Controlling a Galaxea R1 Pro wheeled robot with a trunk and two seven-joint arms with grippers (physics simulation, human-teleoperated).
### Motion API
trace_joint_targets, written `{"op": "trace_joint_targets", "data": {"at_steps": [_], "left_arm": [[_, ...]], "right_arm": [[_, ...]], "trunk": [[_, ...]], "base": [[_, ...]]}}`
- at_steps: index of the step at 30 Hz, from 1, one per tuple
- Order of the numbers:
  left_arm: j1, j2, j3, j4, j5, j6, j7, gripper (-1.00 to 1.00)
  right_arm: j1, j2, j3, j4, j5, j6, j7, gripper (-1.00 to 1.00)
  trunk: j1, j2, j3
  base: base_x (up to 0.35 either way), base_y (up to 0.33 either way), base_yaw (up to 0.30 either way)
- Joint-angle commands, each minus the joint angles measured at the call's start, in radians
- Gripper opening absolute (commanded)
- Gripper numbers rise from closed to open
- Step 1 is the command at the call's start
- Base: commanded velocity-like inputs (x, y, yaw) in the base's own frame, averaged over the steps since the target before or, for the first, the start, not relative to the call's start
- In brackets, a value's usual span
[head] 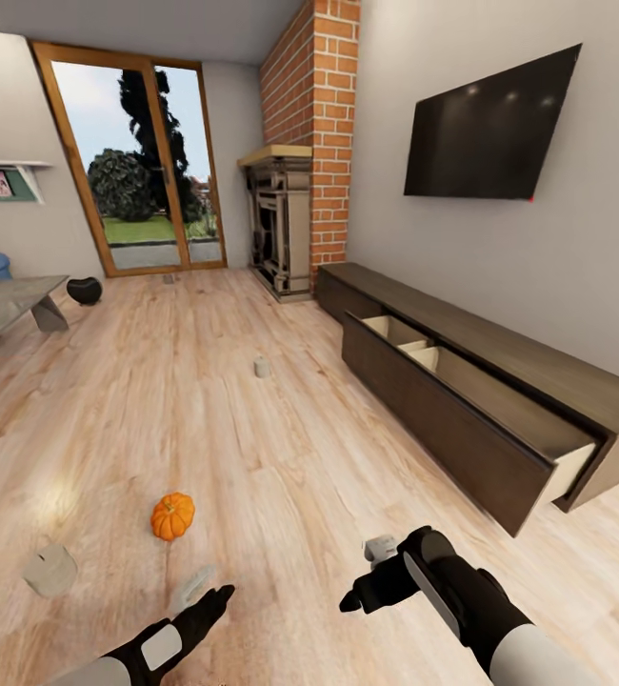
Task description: Place each of the two pumpkins and all three candles from the living room inside a cabinet in the living room (use any cabinet), then make sure every cabinet is closed, and position the cauldron so it is next to a table in the living room.
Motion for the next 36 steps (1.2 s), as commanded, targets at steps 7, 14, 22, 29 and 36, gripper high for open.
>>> {"op": "trace_joint_targets", "data": {"at_steps": [7, 14, 22, 29, 36], "left_arm": [[0.0, 0.0, 0.008, 0.001, -0.001, 0.001, -0.003, 1.0], [-0.001, 0.0, 0.008, 0.0, -0.001, 0.001, -0.003, 1.0], [-0.001, 0.001, 0.008, 0.0, 0.0, 0.002, -0.003, 1.0], [0.0, 0.001, 0.009, 0.0, 0.001, 0.002, -0.003, 1.0], [-0.001, 0.001, 0.01, 0.0, 0.001, 0.002, -0.003, 1.0]], "right_arm": [[-0.001, -0.001, 0.003, 0.0, -0.005, 0.003, -0.003, 1.0], [-0.001, -0.001, 0.003, 0.015, -0.005, 0.001, -0.003, 1.0], [-0.001, -0.001, 0.004, 0.02, -0.005, 0.0, -0.003, 1.0], [-0.001, -0.001, 0.005, 0.025, -0.005, -0.03, -0.003, 1.0], [-0.001, -0.001, 0.005, 0.025, -0.005, -0.032, -0.002, 1.0]], "trunk": [[0.0, 0.0, 0.006], [0.0, 0.0, 0.013], [0.0, 0.0, 0.02], [0.0, 0.0, 0.026], [0.0, 0.0, 0.029]], "base": [[0.0, 0.0, 0.239], [0.0, 0.0, 0.233], [0.001, -0.072, 0.233], [0.177, -0.24, 0.235], [0.224, -0.248, 0.103]]}}
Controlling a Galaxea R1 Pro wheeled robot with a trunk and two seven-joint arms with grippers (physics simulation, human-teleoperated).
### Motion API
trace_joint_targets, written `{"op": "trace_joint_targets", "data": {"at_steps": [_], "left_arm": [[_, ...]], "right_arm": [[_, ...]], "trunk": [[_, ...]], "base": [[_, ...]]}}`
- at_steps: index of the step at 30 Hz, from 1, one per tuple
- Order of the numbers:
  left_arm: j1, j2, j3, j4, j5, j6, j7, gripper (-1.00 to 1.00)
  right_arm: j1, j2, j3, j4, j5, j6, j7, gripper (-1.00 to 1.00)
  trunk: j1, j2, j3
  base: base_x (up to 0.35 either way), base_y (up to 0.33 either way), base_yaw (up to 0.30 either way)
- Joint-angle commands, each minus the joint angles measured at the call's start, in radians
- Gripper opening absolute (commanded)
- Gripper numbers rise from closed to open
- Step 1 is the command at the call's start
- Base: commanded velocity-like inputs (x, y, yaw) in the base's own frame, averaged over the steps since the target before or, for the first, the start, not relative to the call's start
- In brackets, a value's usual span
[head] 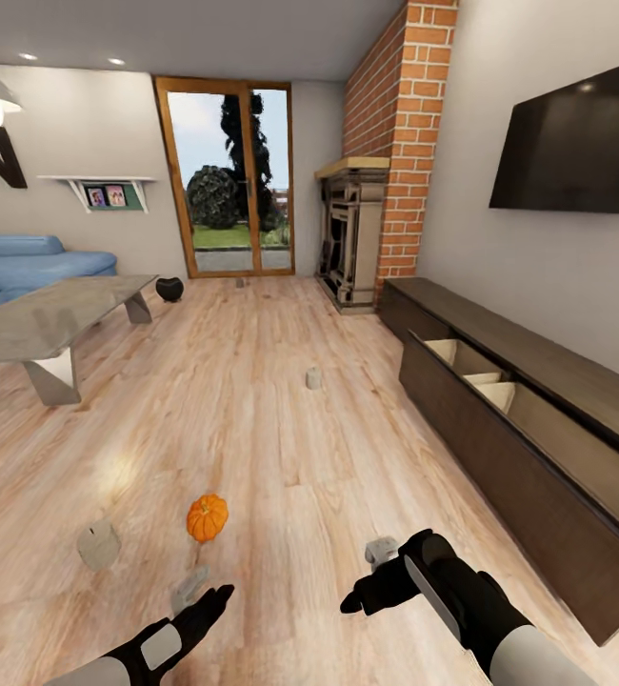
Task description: Place each of the two pumpkins and all three candles from the living room inside a cabinet in the living room (use any cabinet), then make sure every cabinet is closed, and position the cauldron so it is next to a table in the living room.
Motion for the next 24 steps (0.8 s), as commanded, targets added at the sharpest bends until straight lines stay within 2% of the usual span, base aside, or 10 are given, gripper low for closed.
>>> {"op": "trace_joint_targets", "data": {"at_steps": [1, 4, 8, 11, 24], "left_arm": [[-0.001, 0.0, 0.008, 0.001, 0.0, 0.001, -0.003, 1.0], [-0.001, -0.001, 0.008, 0.001, 0.0, 0.001, -0.003, 1.0], [0.0, -0.001, 0.015, 0.002, 0.044, 0.001, -0.004, 1.0], [0.0, 0.0, 0.015, 0.002, 0.058, 0.001, -0.003, 1.0], [0.0, 0.0, 0.016, 0.001, 0.065, 0.001, -0.004, 1.0]], "right_arm": [[-0.001, -0.001, 0.004, -0.001, -0.007, 0.003, -0.003, 1.0], [-0.001, -0.001, 0.004, -0.001, -0.007, 0.002, -0.003, 1.0], [-0.001, -0.001, 0.003, -0.001, -0.008, 0.001, -0.004, 1.0], [-0.001, -0.001, 0.003, -0.001, -0.007, 0.001, -0.004, 1.0], [-0.001, -0.001, 0.004, -0.001, -0.007, 0.001, -0.004, 1.0]], "trunk": [[0.0, 0.0, -0.001], [0.0, 0.0, 0.0], [0.0, 0.0, 0.001], [0.0, 0.0, 0.003], [0.0, 0.0, 0.014]], "base": [[0.073, -0.292, 0.021], [0.042, -0.294, 0.099], [0.006, -0.13, 0.244], [0.001, -0.026, 0.263], [0.0, -0.003, 0.254]]}}
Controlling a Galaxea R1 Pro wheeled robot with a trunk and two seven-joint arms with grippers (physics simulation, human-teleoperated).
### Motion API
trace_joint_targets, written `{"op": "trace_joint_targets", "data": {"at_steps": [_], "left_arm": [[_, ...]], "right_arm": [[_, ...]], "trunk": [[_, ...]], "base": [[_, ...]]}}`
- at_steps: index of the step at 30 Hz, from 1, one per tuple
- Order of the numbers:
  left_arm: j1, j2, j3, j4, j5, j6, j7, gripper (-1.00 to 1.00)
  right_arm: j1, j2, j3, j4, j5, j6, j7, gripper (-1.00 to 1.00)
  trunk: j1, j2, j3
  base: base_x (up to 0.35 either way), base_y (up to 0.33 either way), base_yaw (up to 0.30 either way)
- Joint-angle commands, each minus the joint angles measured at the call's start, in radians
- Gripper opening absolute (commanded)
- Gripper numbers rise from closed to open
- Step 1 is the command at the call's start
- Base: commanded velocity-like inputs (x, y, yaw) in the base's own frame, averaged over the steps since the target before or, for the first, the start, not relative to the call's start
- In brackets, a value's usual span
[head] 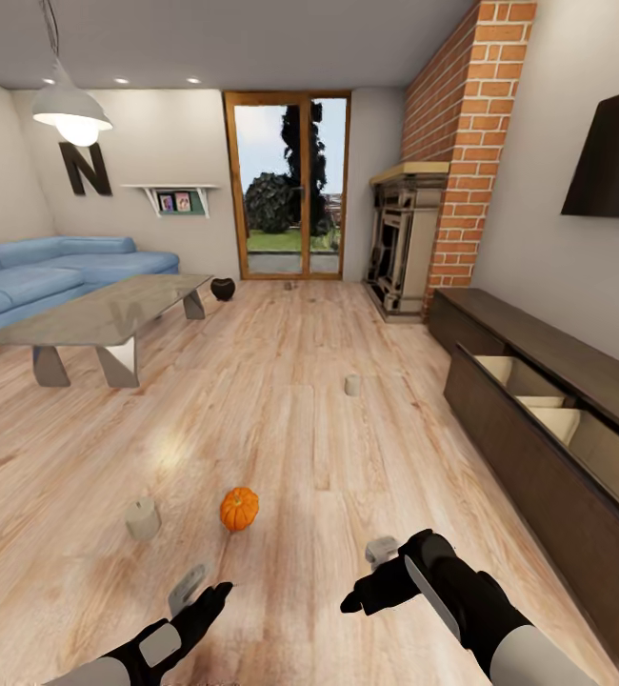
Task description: Place each of the two pumpkins and all three candles from the living room inside a cabinet in the living room (use any cabinet), then make sure every cabinet is closed, and position the cauldron so it is next to a table in the living room.
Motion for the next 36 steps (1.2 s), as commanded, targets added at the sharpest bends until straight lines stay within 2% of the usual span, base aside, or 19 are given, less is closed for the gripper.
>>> {"op": "trace_joint_targets", "data": {"at_steps": [1, 17, 30, 36], "left_arm": [[-0.001, -0.001, 0.008, 0.001, -0.001, 0.001, -0.003, 1.0], [-0.001, -0.001, 0.009, 0.001, 0.001, 0.0, -0.003, 1.0], [-0.001, -0.001, 0.01, 0.001, 0.002, 0.0, -0.003, 1.0], [-0.001, -0.001, 0.01, 0.002, 0.002, 0.0, -0.003, 1.0]], "right_arm": [[-0.001, -0.001, 0.003, -0.001, -0.007, 0.004, -0.003, 1.0], [-0.001, -0.001, 0.003, -0.001, -0.007, 0.004, -0.003, 1.0], [-0.001, -0.001, 0.003, 0.004, -0.007, 0.004, -0.002, 1.0], [-0.001, -0.001, 0.004, 0.009, -0.007, 0.004, -0.002, 1.0]], "trunk": [[0.0, 0.0, 0.0], [0.0, 0.0, 0.007], [0.0, 0.0, 0.007], [0.0, 0.0, 0.007]], "base": [[0.0, 0.0, 0.251], [0.025, 0.0, 0.264], [0.304, 0.0, 0.279], [0.335, 0.038, 0.119]]}}
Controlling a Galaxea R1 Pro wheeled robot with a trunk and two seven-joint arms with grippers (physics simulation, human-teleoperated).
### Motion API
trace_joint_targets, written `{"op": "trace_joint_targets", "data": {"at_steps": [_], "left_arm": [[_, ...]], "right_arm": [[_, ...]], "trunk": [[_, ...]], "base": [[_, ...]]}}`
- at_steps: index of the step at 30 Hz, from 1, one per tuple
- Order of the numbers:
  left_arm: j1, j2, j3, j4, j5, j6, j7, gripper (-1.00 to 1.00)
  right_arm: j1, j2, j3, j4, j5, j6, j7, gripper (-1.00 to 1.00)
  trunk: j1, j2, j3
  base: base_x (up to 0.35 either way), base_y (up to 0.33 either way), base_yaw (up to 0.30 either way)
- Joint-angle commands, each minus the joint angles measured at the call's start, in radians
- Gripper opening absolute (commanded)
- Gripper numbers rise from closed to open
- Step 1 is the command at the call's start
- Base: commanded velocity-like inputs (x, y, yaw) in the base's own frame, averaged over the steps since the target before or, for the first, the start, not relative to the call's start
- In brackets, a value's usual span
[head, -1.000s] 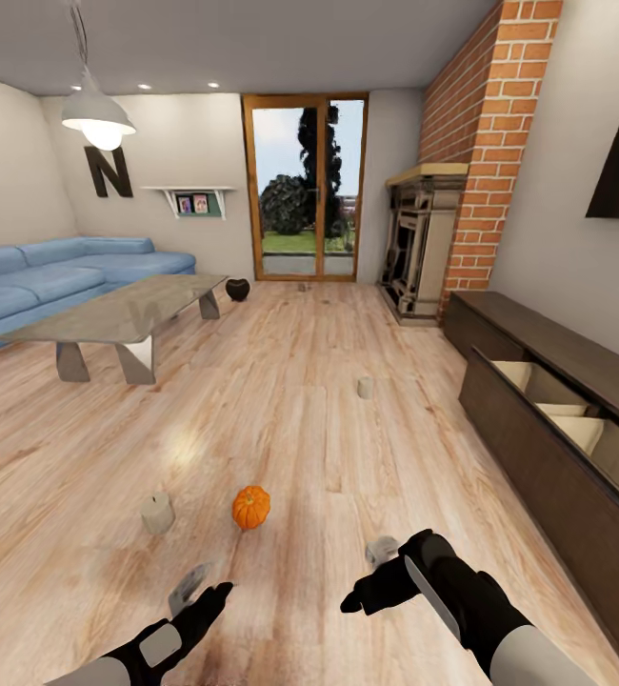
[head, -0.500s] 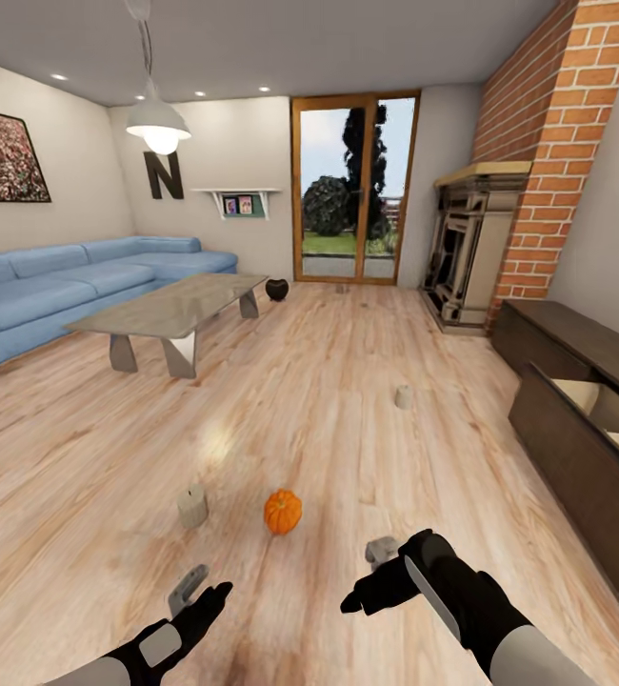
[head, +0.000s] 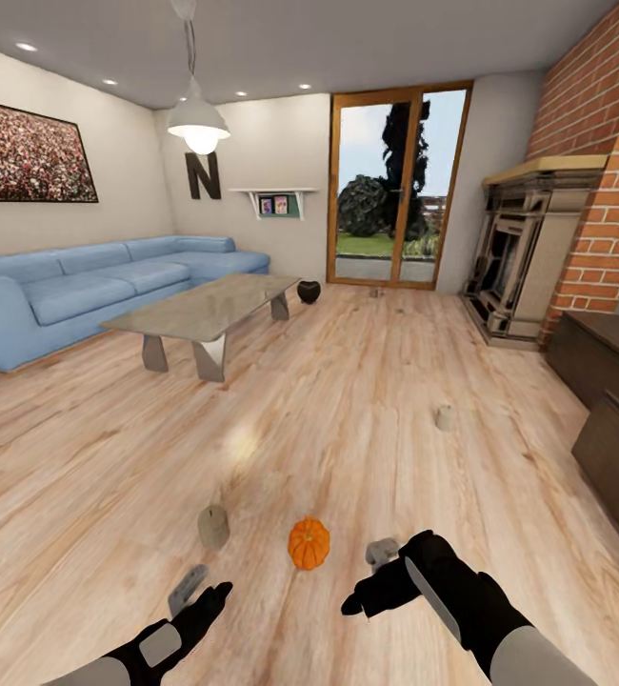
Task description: Place each of the two pumpkins and all three candles from the living room inside a cabinet in the living room (use any cabinet), then make sure every cabinet is closed, and position the cauldron so it is next to a table in the living room.
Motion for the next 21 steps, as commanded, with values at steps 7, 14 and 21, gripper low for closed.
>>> {"op": "trace_joint_targets", "data": {"at_steps": [7, 14, 21], "left_arm": [[-0.001, 0.0, 0.008, 0.001, -0.001, 0.001, -0.004, 1.0], [-0.001, 0.0, 0.006, -0.003, -0.003, 0.001, -0.006, 1.0], [0.0, 0.0, 0.003, -0.011, -0.008, 0.002, -0.019, 1.0]], "right_arm": [[-0.001, -0.001, 0.004, 0.012, -0.007, -0.008, -0.003, 1.0], [-0.001, 0.002, 0.014, 0.093, -0.008, -0.086, -0.003, 1.0], [-0.001, 0.004, 0.025, 0.112, -0.01, -0.108, -0.002, 1.0]], "trunk": [[0.0, 0.0, -0.001], [0.0, 0.0, -0.001], [0.0, 0.0, -0.001]], "base": [[0.328, 0.053, 0.015], [0.058, 0.002, 0.0], [0.002, 0.0, 0.0]]}}
